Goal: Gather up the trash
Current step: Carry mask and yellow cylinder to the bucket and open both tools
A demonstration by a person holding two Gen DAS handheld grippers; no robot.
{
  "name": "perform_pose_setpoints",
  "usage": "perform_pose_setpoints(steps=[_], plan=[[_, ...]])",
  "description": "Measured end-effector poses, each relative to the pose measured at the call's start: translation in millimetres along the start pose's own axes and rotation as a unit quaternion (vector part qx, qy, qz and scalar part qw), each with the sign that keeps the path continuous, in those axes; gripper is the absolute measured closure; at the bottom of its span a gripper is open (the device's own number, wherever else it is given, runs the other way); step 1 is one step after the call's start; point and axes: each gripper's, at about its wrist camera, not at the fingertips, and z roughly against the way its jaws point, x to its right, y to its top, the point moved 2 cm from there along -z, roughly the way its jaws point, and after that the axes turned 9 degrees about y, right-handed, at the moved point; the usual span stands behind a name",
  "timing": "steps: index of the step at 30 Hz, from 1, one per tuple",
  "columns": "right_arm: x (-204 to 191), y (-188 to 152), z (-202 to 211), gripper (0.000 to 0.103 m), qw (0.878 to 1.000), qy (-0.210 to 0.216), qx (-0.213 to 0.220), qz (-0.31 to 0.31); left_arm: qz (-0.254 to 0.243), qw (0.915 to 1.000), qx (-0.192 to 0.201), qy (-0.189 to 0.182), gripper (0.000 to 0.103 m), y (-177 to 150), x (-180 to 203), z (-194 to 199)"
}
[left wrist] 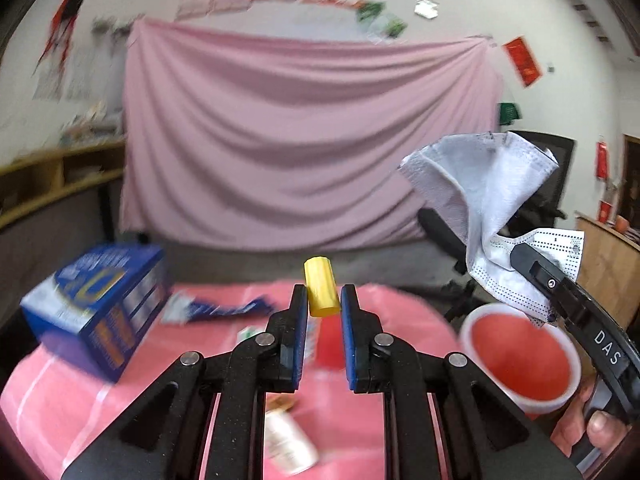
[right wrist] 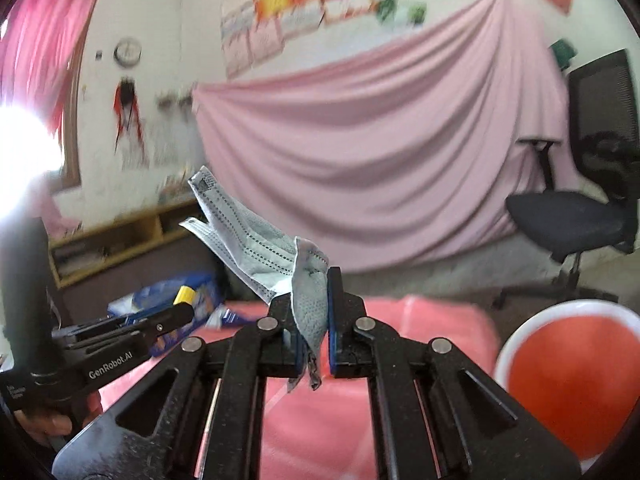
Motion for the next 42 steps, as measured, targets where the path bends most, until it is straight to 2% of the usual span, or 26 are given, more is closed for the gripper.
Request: perform_pose_setpoints(steps=[5,9,15,20,30,35,39,42], plan=[[35,16,41,0.075,0.997,-0.063,0.055,-0.006,-0.029,0.9974,0.033,-0.057,0.090,23,68,-9],[75,25,63,0.075,0.990,-0.121,0.075,-0.024,-0.056,0.9923,0.028,-0.107,0.090,29,123,-24],[141,17,90,0.075,0.975,-0.201,0.049,-0.079,-0.077,0.9836,-0.035,-0.159,0.090,18,187,-62],[180,0,101,0.075,0.966,-0.235,0.013,-0.109,-0.082,0.9749,-0.098,-0.182,0.090,2,225,-89],[209,-24,97,0.075,0.957,-0.252,-0.049,-0.133,-0.075,0.9580,-0.197,-0.194,0.090,-16,251,-135],[218,-29,95,0.071,0.954,-0.256,-0.061,-0.142,-0.077,0.9557,-0.215,-0.185,0.089,-23,248,-139],[218,-30,95,0.069,0.953,-0.257,-0.067,-0.145,-0.074,0.9566,-0.217,-0.180,0.071,-26,246,-139],[219,-31,95,0.065,0.953,-0.257,-0.070,-0.145,-0.066,0.9589,-0.214,-0.175,0.071,-25,238,-135]])
